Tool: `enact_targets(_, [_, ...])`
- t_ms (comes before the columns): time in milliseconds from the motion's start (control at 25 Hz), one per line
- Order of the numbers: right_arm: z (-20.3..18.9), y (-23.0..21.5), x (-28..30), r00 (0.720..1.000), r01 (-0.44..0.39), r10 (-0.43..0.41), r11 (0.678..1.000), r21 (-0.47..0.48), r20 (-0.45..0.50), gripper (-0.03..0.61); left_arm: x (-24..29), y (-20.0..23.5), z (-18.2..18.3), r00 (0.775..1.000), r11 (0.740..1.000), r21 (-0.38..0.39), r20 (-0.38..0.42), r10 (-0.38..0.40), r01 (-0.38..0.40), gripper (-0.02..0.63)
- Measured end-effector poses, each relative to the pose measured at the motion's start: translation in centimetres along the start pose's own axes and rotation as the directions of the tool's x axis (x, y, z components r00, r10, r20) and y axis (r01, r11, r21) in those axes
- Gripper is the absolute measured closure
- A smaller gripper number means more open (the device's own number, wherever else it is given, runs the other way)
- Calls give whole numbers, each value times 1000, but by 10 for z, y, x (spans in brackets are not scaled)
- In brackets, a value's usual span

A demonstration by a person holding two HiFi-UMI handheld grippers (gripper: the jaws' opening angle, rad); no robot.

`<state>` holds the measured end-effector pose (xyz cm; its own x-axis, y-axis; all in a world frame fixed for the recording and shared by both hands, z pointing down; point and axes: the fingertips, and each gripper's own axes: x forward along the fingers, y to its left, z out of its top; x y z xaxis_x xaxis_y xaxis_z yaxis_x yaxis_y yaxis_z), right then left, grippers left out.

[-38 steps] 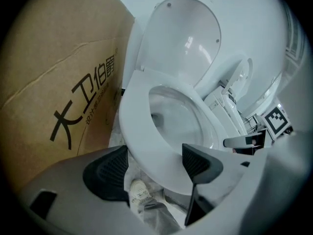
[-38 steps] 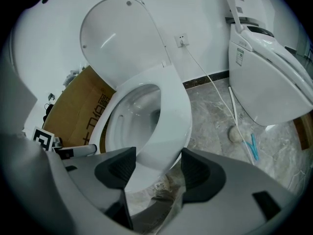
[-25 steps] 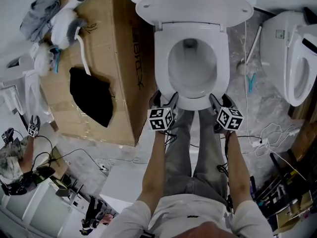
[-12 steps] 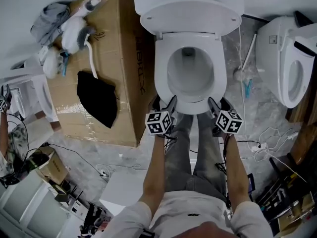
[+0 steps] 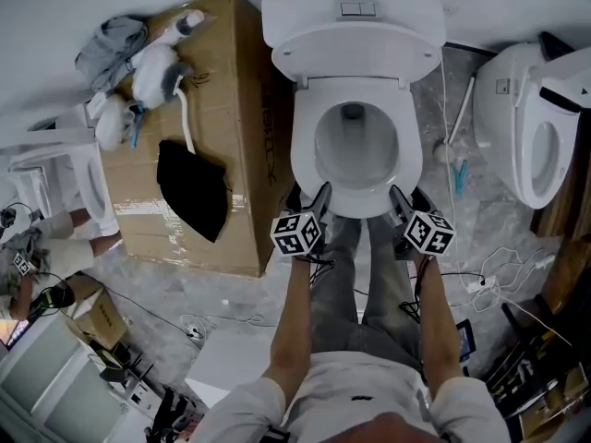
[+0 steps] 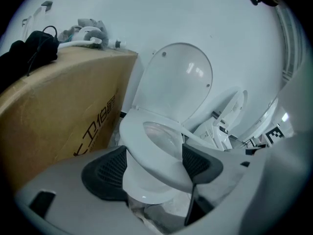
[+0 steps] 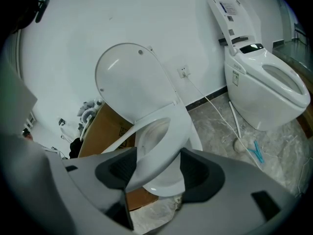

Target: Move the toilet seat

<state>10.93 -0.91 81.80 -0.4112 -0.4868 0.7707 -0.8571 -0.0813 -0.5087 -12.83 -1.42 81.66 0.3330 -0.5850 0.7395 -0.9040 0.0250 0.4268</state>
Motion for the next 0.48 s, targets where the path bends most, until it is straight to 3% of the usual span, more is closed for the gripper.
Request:
enact_targets(400, [30,16,-13,999,-14,12,998,54,37,282,-12,-11,34,998,998,-70,68,5,0,279])
enact_targets(480, [38,19,-16,999,-18,14,997,70,48,284,-16,-14,46,994,998,-43,102,39,-34,278])
